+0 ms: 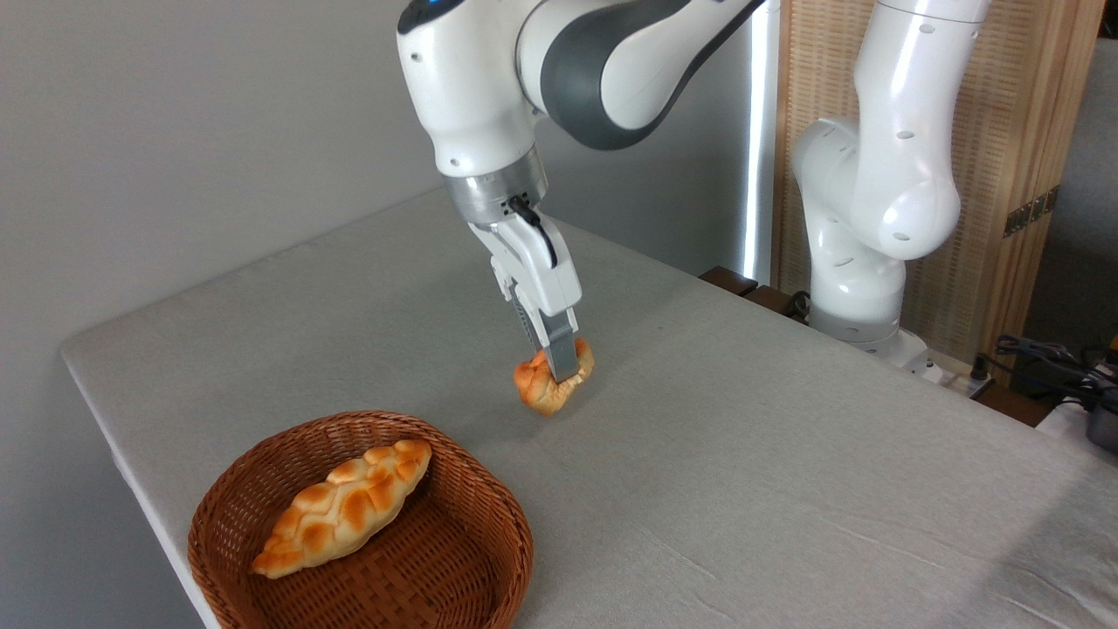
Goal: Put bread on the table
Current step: 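Lift the orange bun out of the basket and carry it onto the table, then open the gripper to release the bun on the table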
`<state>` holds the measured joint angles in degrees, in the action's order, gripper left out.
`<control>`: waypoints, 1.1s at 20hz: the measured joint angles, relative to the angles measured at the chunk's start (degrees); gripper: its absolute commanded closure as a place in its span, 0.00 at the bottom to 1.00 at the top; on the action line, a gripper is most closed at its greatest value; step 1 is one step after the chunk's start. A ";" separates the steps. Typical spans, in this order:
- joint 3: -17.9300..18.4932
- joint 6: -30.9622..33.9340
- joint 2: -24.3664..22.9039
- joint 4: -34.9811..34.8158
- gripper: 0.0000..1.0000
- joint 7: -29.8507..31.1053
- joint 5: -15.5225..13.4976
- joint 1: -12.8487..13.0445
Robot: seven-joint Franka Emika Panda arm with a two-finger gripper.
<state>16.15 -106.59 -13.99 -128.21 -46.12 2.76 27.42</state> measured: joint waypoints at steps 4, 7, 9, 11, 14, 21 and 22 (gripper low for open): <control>0.07 -0.69 0.23 -0.49 0.00 0.00 0.17 0.07; 0.09 -0.69 0.23 -0.88 0.00 0.00 0.18 0.07; 0.10 -0.69 0.23 -1.04 0.00 0.00 0.18 0.07; 0.19 -0.69 0.15 -1.03 0.00 0.00 0.19 0.06; 0.48 -0.71 -0.24 0.48 0.00 0.00 0.19 -0.05; 0.32 2.55 1.82 14.29 0.00 0.15 0.24 -2.80; -0.81 2.69 2.62 16.26 0.00 0.14 0.22 -4.71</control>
<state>15.34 -103.89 -11.37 -111.95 -45.98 2.98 22.71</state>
